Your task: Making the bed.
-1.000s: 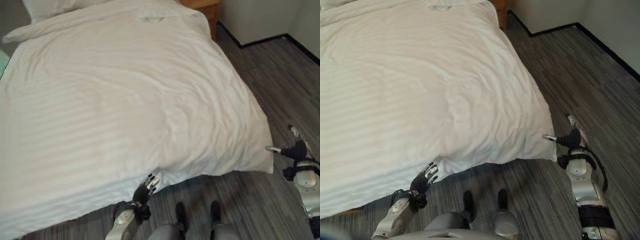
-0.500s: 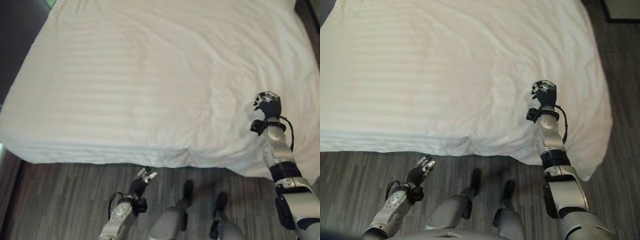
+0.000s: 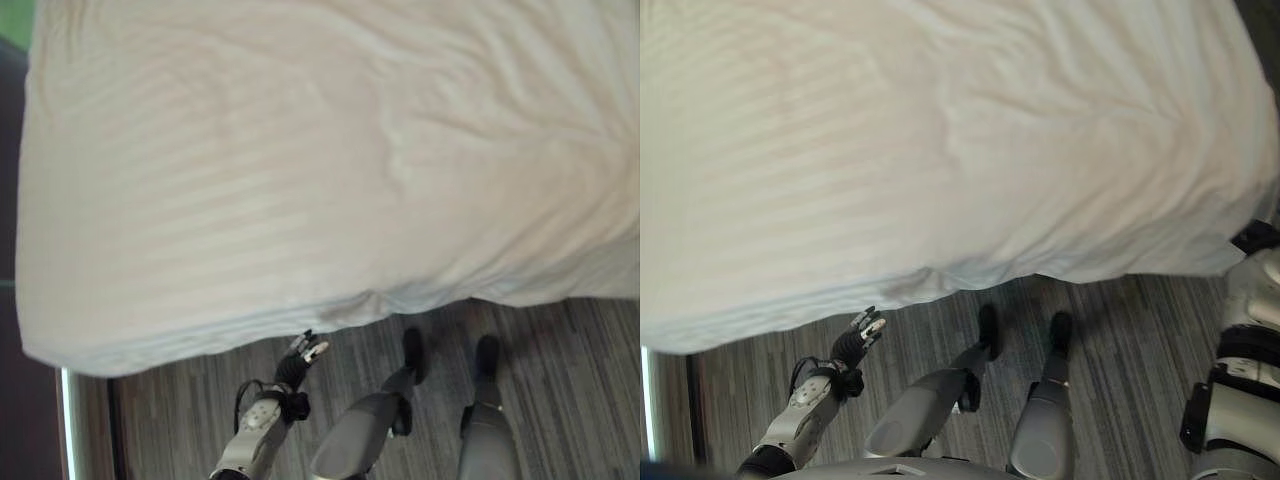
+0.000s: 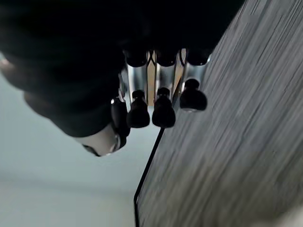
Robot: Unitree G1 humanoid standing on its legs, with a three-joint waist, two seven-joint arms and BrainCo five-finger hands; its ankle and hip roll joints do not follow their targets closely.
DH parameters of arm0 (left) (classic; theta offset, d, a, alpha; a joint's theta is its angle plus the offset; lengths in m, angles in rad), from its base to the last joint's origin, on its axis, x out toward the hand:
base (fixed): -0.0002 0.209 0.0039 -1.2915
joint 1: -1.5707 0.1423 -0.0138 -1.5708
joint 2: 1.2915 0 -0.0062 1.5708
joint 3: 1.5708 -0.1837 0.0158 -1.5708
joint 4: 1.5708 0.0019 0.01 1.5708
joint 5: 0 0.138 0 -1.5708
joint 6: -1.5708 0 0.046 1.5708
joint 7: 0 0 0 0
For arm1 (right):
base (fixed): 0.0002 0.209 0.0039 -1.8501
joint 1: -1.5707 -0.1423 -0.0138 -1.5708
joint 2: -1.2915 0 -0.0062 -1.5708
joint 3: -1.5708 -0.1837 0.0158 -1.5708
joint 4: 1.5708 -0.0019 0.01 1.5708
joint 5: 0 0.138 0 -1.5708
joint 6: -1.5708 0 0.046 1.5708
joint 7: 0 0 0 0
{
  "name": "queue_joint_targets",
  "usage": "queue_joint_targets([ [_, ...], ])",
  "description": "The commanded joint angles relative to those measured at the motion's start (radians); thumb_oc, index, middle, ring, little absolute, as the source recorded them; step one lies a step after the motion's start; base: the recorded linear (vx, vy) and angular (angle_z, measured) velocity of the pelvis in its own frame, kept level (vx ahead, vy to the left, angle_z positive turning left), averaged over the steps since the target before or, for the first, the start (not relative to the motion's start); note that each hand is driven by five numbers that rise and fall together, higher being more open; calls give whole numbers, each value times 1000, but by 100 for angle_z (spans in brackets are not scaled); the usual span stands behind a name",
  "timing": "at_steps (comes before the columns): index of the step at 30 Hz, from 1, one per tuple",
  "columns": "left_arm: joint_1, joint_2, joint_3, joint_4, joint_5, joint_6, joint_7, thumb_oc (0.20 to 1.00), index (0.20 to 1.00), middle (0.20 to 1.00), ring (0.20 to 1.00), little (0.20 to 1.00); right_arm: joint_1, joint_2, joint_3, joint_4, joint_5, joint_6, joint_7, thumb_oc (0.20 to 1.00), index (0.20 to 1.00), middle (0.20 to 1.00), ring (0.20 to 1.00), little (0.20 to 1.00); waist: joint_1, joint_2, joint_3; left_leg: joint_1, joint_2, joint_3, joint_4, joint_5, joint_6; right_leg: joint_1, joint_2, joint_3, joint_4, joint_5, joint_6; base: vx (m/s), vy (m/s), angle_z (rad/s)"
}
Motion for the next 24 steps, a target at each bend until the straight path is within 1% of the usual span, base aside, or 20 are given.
queue_joint_targets([
  [1, -34, -62, -24, 21, -55, -29, 0, 1000, 1000, 1000, 1000, 1000, 29, -90, 41, -37, 2, -16, 9, 200, 200, 200, 200, 200, -36, 21, 4, 25, 69, -10, 6, -58, -68, -33, -61, 65, 19, 24, 20, 13, 4, -61],
  [2, -34, -63, -25, 23, -55, -30, 0, 1000, 1000, 1000, 1000, 1000, 32, -90, 39, -39, 1, -16, 9, 200, 200, 200, 200, 200, -33, 21, 3, 25, 69, -8, 6, -59, -68, -33, -61, 68, 19, 24, 20, 29, -6, -60],
  [4, -26, -77, -24, 35, -64, -28, -4, 1000, 1000, 1000, 1000, 1000, 62, -95, 38, -23, -25, -6, 17, 200, 200, 200, 200, 200, -43, 29, -8, 32, 74, 4, 6, -61, -65, -35, -55, 83, 19, 24, 18, 40, -27, -49],
  [7, -21, -79, -22, 44, -66, -28, -9, 1000, 1000, 1000, 1000, 1000, 82, -89, 42, -29, -38, -4, 33, 200, 200, 200, 200, 200, -44, 29, -21, 42, 79, 2, 6, -62, -65, -26, -51, 82, 18, 20, 15, 53, -35, -28],
  [8, -18, -77, -18, 50, -69, -25, -13, 1000, 1000, 1000, 1000, 1000, 87, -91, 67, -47, -64, -2, 55, 200, 200, 200, 200, 200, -37, 24, -36, 52, 81, -3, 6, -61, -65, -15, -49, 74, 18, 19, 12, 20, -32, -3],
  [9, -16, -77, -17, 51, -69, -25, -14, 1000, 1000, 1000, 1000, 1000, 86, -89, 69, -49, -65, -1, 54, 200, 200, 200, 200, 200, -40, 25, -35, 53, 81, -4, 6, -61, -65, -12, -48, 72, 18, 18, 11, 28, -57, -1],
  [11, 3, -70, -6, 30, -84, -19, -25, 1000, 1000, 1000, 1000, 1000, 90, -68, 148, -188, -163, 11, 90, 200, 200, 200, 200, 200, -30, 11, -54, 81, 87, -20, 6, -66, -65, 24, -42, 53, 19, 3, 6, 43, -56, 4],
  [12, 9, -64, -4, 19, -86, -16, -27, 1000, 1000, 1000, 1000, 1000, 83, -58, 172, -242, -181, 8, 106, 200, 200, 200, 200, 200, -22, 3, -59, 83, 89, -26, 6, -56, -65, 31, -39, 45, 18, 7, 3, 44, -72, 12],
  [13, 14, -60, -8, 11, -87, -15, -29, 1000, 1000, 1000, 1000, 1000, 72, -48, 194, -273, -201, 5, 107, 200, 200, 200, 200, 200, -17, -6, -63, 89, 92, -33, 6, -55, -65, 42, -38, 36, 18, 4, 2, 9, -57, 12],
  [14, 16, -59, -6, 10, -88, -14, -29, 1000, 1000, 1000, 1000, 1000, 70, -45, 197, -275, -203, 6, 105, 200, 200, 200, 200, 200, -22, -8, -61, 92, 91, -36, 6, -56, -65, 46, -38, 33, 18, 2, 1, 38, -59, 34],
  [15, 19, -49, -8, 1, -83, -13, -32, 1000, 1000, 1000, 1000, 1000, 39, -31, 266, -351, -264, 10, 118, 200, 200, 200, 200, 200, 1, -27, -66, 102, 95, -49, 6, -53, -65, 60, -31, 21, 18, 0, 0, 47, -41, 54],
  [16, 27, -40, -2, -10, -81, -14, -31, 1000, 1000, 1000, 1000, 1000, -3, -12, 311, -359, -274, 11, 126, 200, 200, 200, 200, 200, 9, -41, -65, 111, 96, -58, 6, -55, -64, 72, -27, 12, 18, -4, -1, 76, -73, 57],
  [17, 34, -30, 2, -17, -76, -16, -29, 1000, 1000, 1000, 1000, 1000, -22, -3, 335, -362, -289, 14, 127, 200, 200, 200, 200, 200, 27, -56, -71, 118, 99, -63, 6, -56, -62, 82, -22, 5, 18, -6, -2, 111, -75, 43],
  [18, 50, -16, 11, -24, -56, -10, -29, 1000, 1000, 1000, 1000, 1000, -46, 18, 377, -379, -345, 34, 121, 200, 200, 200, 200, 200, 45, -85, -75, 135, 103, -74, 6, -58, -58, 109, -16, -11, 19, -12, -4, 130, -57, 17],
  [19, 50, -11, 15, -24, -42, -9, -28, 1000, 1000, 1000, 1000, 1000, -48, 24, 387, -373, -365, 40, 121, 200, 200, 200, 200, 200, 55, -97, -78, 146, 105, -82, 6, -59, -57, 122, -13, -21, 28, -18, -5, 138, -17, 20],
  [20, 49, -6, 17, -26, -36, -8, -25, 1000, 1000, 1000, 1000, 1000, -56, 35, 402, -386, -400, 54, 111, 200, 200, 200, 200, 200, 64, -109, -78, 158, 106, -91, 6, -61, -54, 133, -10, -29, 46, -28, -8, 77, 37, 22],
  [21, 46, 2, 17, -36, -23, -5, -21, 1000, 1000, 1000, 1000, 1000, -60, 51, 405, -381, -408, 58, 106, 200, 200, 200, 200, 200, 70, -120, -70, 173, 109, -100, 6, -61, -50, 133, -8, -38, 117, -57, -8, 38, 29, 35],
  [22, 46, 2, 17, -36, -24, -5, -21, 1000, 1000, 1000, 1000, 1000, -60, 51, 405, -380, -408, 58, 106, 200, 200, 200, 200, 200, 70, -120, -70, 173, 109, -100, 6, -61, -50, 132, -8, -38, 120, -59, -8, 36, 29, 37],
  [23, 42, 31, 21, -52, 0, -4, -15, 1000, 1000, 1000, 1000, 1000, -72, 92, 423, -393, -442, 79, 97, 200, 200, 200, 200, 200, 88, -137, -59, 208, 116, -113, 6, -78, -38, 92, 2, -53, 292, -76, 14, 53, 63, 27],
  [24, 44, 48, 24, -61, 9, -6, -12, 1000, 1000, 1000, 1000, 1000, -93, 108, 433, -388, -440, 84, 94, 200, 200, 200, 200, 200, 93, -136, -52, 223, 123, -112, 6, -82, -32, 55, 3, -58, 396, -71, 31, 92, 90, 11],
])
